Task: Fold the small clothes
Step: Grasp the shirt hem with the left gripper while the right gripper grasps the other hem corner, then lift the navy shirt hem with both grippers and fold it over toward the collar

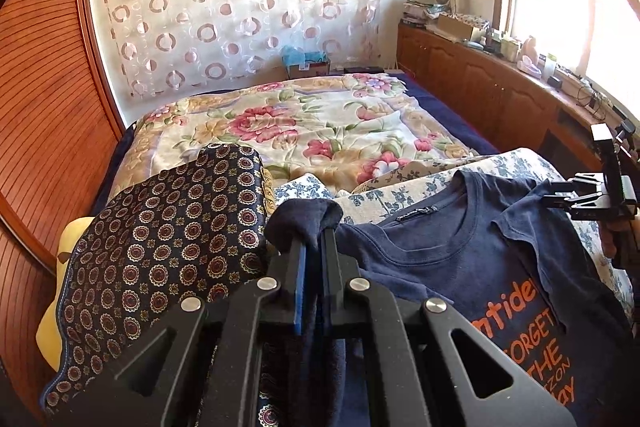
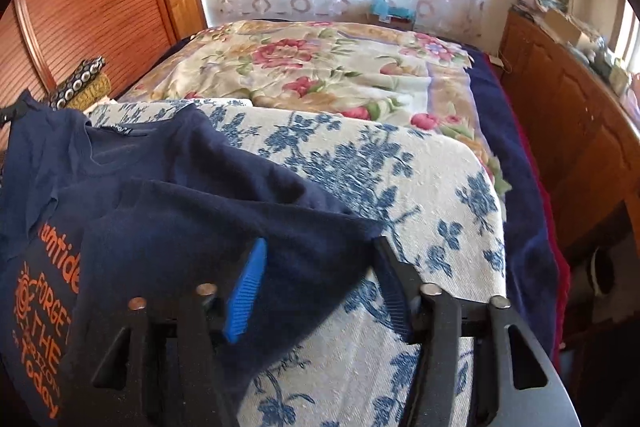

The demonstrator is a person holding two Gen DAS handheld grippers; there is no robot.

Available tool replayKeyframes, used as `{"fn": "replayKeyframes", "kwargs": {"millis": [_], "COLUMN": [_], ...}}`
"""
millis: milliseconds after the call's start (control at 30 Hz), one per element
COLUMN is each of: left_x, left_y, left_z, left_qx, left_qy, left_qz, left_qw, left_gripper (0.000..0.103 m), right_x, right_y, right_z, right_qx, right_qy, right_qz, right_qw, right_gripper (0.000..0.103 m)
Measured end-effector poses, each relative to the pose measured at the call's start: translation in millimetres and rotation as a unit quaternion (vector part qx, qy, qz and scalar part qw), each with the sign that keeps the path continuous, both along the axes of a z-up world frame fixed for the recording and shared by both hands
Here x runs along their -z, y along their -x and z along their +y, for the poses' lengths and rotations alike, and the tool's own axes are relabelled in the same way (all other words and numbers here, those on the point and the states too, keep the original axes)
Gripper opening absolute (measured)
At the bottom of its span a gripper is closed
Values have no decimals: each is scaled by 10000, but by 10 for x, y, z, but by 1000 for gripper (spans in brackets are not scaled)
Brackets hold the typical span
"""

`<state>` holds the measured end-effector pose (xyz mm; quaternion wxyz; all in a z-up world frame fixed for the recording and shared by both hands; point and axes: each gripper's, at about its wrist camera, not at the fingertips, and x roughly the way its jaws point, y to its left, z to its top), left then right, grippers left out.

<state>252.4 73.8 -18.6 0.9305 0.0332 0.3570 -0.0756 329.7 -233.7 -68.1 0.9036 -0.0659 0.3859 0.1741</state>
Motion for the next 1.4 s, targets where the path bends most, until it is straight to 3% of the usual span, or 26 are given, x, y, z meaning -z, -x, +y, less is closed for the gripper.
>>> {"fn": "replayKeyframes", "kwargs": {"millis": [133,167,467,733,1100,1400], "left_x": [-51,-68,-365,-576,-676,-454], "left_y": [69,85,414,890,1656,2459], "left_z": [30,30,70,104,190,447], "left_qx": [21,20,93,157,234,-22], "left_qy": [111,135,358,447,560,790], "left_qz": [-96,-123,-542,-910,-1237,-1137], "left_qw": [9999,9998,9978,9947,9905,9904], "left_gripper": [7,7,7,7,7,7], "right_x": [3,-4,-391,-582,-659,-443], "right_y": [0,6,411,936,1803,2704], "right_z": [57,66,-60,-114,-118,-321], "right_qx": [-248,-264,-215,-229,-260,-193], "right_qy": [-69,-63,-432,-463,-521,-685], "right_qz": [44,25,-824,-1241,-1603,-1458], "right_qw": [9997,9996,9954,9909,9853,9867], "right_gripper": [12,11,9,9,9,9]}}
